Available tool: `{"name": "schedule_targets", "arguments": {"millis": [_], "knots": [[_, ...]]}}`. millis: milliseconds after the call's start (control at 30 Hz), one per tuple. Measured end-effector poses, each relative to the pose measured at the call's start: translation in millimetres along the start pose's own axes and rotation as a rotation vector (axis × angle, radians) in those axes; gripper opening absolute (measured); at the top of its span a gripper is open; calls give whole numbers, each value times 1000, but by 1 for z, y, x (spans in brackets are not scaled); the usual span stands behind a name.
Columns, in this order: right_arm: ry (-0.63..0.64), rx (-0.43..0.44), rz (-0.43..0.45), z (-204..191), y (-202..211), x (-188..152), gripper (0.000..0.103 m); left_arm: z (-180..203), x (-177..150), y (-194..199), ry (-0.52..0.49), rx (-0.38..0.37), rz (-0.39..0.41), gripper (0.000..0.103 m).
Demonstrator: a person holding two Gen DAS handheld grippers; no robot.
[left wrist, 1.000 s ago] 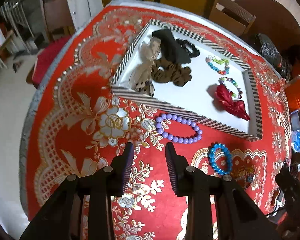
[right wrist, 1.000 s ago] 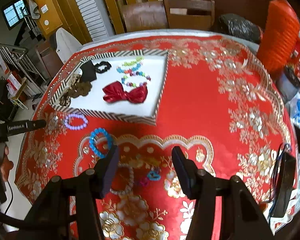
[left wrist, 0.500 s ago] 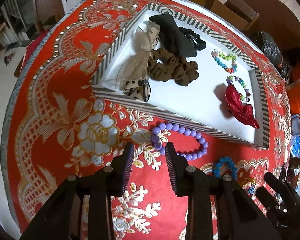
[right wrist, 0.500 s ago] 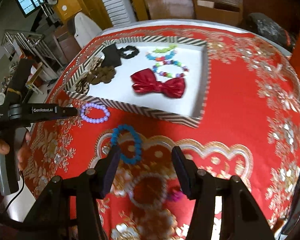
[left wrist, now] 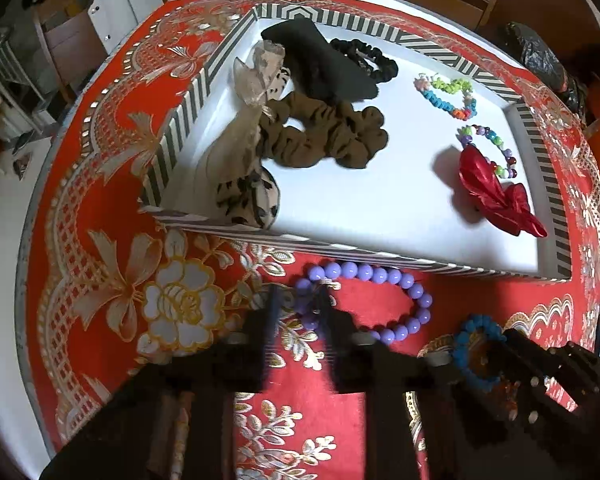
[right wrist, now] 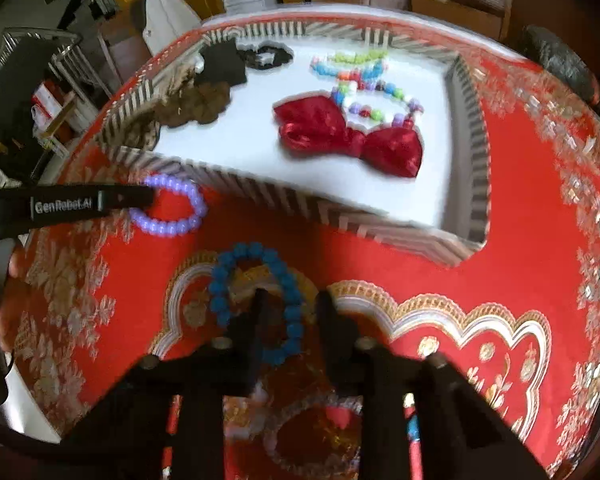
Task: Organize jewelry
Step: 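Grasp the purple bead bracelet with the left gripper while the right grasps the blue bracelet, then carry the purple and blue bracelets over the tray with both grippers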
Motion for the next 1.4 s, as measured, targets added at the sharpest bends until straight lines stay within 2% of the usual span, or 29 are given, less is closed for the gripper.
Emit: {"name": "schedule_targets", "arguments": {"millis": [100, 267, 567, 867, 1167, 1400], "knots": [[-7, 11, 1, 3, 3, 2, 10, -8, 1, 3, 46, -50, -26, 0], [-40, 65, 63, 10, 38, 10, 10, -13, 2, 35, 54, -79, 5, 0], [-47, 73, 206, 26, 101, 28, 10, 4, 15, 96, -13, -65, 96, 0], [-63, 60, 261, 38, 126, 44, 9, 28, 34, 133, -80, -50, 187, 0], [-60, 50, 269, 41, 128, 51, 9, 56, 49, 138, -129, -53, 223, 0], [-57, 42, 280, 41, 129, 63, 9, 72, 58, 128, -163, -59, 213, 0]]}}
Point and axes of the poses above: each gripper's, at about its wrist camera, not at the fingertips, and y roughly against the way its jaws point, z to its right, x to its top, the point moved 4 cm from there along -y, roughly the way its jaws point, and after that the axes turned 7 degrees about -x, right-handed, at the moved point
